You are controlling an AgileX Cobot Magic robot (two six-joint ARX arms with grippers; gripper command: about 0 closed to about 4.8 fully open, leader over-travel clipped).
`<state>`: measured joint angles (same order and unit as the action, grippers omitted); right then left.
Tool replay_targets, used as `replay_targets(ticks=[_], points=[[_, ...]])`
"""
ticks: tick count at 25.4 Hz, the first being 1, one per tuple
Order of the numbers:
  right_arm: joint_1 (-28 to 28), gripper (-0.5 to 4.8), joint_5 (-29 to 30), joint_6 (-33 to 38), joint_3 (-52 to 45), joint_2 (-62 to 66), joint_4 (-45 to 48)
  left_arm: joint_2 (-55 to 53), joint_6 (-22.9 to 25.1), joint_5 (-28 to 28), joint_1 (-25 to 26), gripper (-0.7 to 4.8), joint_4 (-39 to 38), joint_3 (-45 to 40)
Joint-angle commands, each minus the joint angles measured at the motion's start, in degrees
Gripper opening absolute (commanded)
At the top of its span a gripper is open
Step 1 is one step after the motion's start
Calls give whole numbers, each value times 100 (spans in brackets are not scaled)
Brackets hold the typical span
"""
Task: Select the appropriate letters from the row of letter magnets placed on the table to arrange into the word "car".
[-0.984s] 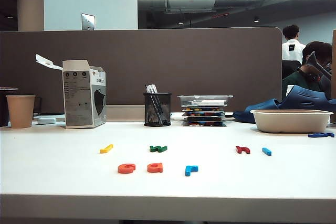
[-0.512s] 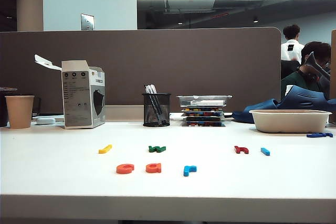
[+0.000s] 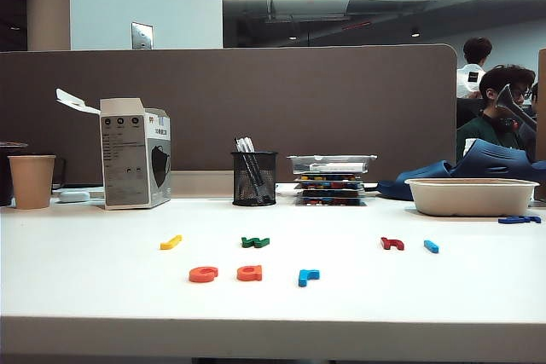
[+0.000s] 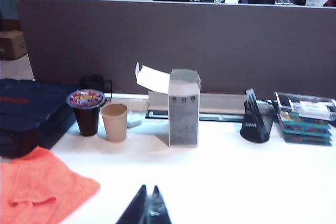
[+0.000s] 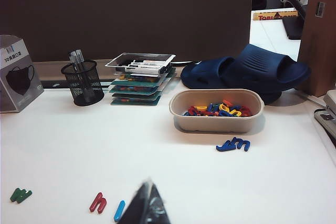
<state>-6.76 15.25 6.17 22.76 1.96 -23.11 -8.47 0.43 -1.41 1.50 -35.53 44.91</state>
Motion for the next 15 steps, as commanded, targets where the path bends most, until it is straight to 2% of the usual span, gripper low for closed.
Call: replay_targets(ticks=[1, 4, 6, 7, 15], points=[[-2, -6, 48, 155, -352, -208, 553, 516, 13, -37, 2, -5, 70, -391], [0, -6, 17, 173, -503, -197, 828, 833, -7, -35, -9, -5, 50, -732], [0, -6, -7, 173, -612, -208, 901, 833, -433, -280, -26, -5, 262, -960], [0, -6, -11, 173, -743, -188, 1108, 833, -560, -348, -26, -5, 544, -1130], [0, -6, -304, -9, -1668, -208, 1982, 833, -535, -382, -28, -5, 2712, -2778]])
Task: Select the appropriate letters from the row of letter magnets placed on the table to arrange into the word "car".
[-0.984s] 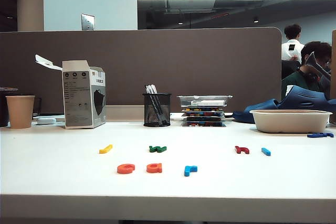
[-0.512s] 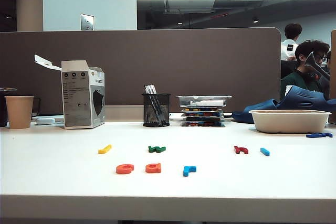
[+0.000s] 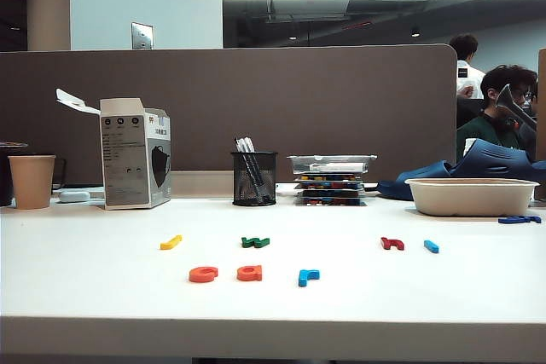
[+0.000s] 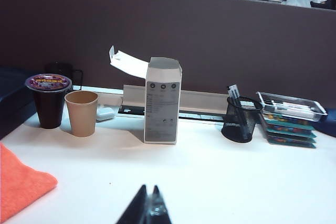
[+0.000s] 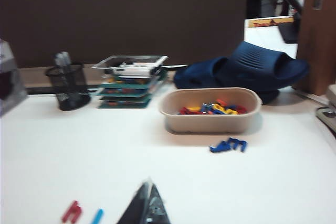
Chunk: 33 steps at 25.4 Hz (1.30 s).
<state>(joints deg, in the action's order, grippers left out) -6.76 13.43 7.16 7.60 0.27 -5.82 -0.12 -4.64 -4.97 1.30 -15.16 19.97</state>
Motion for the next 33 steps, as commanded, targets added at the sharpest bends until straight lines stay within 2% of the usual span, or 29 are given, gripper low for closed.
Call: replay_targets(ticks=[1, 4, 10, 33], points=[[0, -6, -129, -162, -293, -42, 354, -2, -31, -37, -9, -5, 955, -560], [0, -6, -179, -463, -518, -42, 529, 0, -31, -39, -9, -5, 1475, -1080], [0, -6, -195, -605, -754, -42, 651, 0, -26, -37, -9, -5, 2188, -1711], [-4, -4, -192, -741, -761, -42, 514, 0, -11, -24, -7, -5, 2251, -1808]])
